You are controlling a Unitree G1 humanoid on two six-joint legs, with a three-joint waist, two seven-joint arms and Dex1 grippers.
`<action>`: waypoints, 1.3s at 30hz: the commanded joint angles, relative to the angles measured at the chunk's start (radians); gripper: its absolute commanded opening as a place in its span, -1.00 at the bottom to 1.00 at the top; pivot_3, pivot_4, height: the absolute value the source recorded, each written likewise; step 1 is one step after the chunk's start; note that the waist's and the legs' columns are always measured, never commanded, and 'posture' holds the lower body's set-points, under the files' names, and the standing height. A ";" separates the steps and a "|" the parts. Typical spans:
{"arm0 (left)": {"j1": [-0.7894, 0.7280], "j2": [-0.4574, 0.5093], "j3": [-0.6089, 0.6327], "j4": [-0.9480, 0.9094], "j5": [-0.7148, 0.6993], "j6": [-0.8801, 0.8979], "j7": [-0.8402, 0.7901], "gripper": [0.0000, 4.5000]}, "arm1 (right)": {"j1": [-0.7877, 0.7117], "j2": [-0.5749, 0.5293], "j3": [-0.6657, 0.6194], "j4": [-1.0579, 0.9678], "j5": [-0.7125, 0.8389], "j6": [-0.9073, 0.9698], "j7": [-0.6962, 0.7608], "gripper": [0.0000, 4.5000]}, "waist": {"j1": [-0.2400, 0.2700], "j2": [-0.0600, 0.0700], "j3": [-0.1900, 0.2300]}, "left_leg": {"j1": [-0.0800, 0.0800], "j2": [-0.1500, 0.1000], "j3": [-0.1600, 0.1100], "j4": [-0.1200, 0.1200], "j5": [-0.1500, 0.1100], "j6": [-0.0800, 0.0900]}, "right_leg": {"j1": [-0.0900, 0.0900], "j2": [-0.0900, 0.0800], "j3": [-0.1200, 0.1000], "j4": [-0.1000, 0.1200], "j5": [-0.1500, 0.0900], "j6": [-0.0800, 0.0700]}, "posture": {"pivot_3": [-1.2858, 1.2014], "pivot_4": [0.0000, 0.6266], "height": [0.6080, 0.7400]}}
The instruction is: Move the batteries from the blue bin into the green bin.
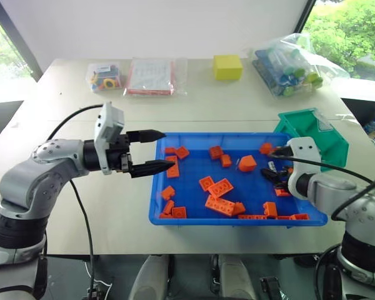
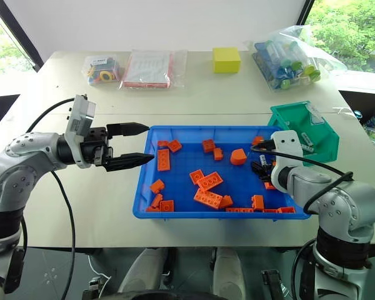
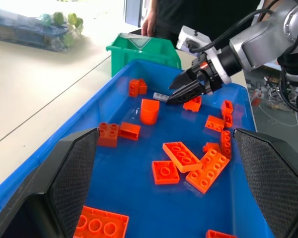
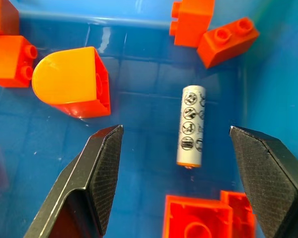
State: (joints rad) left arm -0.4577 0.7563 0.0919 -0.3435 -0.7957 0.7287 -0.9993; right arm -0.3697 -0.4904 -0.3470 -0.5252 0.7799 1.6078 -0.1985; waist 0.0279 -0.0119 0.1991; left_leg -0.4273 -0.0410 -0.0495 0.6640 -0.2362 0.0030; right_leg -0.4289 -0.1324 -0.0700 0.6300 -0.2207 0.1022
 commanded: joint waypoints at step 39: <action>-0.032 -0.036 -0.007 0.031 0.028 -0.064 -0.029 1.00 | -0.244 -0.379 0.022 0.499 -0.270 -0.432 0.463 0.97 | -0.017 0.000 0.001 | -0.001 0.000 0.002 0.000 0.000 0.001 | 0.000 0.000 0.000 -0.001 0.000 0.001 | 0.03 -0.52 0.28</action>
State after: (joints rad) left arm -0.4809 0.7154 0.0643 -0.2943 -0.7700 0.6852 -1.0229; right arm -0.6049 -0.8501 -0.3041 -0.0052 0.5223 1.2139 0.2464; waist 0.0109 -0.0116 0.1999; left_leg -0.4278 -0.0408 -0.0471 0.6636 -0.2365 0.0038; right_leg -0.4292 -0.1328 -0.0697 0.6293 -0.2204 0.1038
